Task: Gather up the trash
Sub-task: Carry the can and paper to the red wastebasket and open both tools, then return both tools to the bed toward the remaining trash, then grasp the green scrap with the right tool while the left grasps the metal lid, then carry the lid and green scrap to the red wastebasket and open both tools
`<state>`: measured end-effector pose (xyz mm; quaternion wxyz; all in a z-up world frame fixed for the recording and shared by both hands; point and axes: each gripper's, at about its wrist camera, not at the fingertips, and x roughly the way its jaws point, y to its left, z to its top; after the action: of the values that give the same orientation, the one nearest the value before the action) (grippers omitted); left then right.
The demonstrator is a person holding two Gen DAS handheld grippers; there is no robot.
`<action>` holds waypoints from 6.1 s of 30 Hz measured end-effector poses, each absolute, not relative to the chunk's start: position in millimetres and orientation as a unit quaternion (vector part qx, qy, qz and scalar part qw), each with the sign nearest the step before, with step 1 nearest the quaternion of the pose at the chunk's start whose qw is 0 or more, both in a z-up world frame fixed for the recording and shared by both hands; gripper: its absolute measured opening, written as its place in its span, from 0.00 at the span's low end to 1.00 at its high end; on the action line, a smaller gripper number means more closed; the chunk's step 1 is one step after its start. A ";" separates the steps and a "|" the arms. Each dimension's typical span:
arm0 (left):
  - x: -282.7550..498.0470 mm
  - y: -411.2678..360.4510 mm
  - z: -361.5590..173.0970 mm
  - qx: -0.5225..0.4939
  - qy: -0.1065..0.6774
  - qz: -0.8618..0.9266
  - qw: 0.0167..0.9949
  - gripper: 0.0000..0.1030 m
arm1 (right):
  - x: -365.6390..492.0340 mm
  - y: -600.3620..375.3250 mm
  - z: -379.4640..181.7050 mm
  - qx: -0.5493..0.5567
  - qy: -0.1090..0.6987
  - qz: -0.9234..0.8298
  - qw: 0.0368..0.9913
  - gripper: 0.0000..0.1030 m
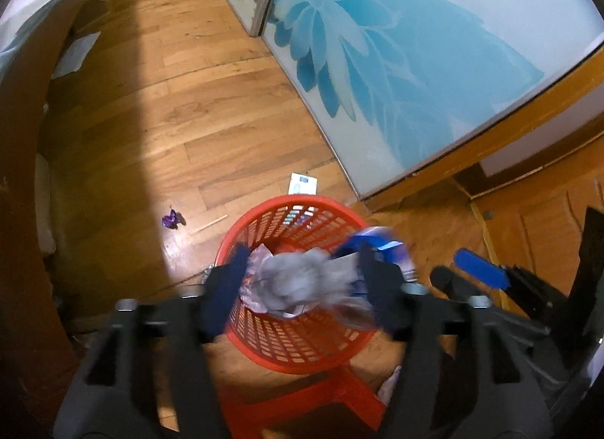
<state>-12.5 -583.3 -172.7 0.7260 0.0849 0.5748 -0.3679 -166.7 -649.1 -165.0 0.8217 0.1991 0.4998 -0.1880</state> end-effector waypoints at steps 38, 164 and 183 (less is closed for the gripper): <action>43.3 -132.2 -13.8 -0.150 0.363 -0.167 0.905 0.80 | -15.3 -272.9 0.6 0.008 0.344 0.070 0.936 0.73; 3.3 -521.7 -20.2 -0.014 0.439 -0.427 0.790 0.07 | -155.7 -606.5 -23.0 0.119 0.390 -0.151 0.900 0.13; -28.0 -593.1 -157.7 0.081 0.580 -0.407 0.701 0.07 | -170.9 -652.1 -144.0 0.207 0.486 -0.193 0.827 0.15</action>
<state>-28.0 -593.1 -157.7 0.7011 0.0812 0.5799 -0.4069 -170.9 -652.1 -144.0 0.8271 0.2066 0.4859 -0.1926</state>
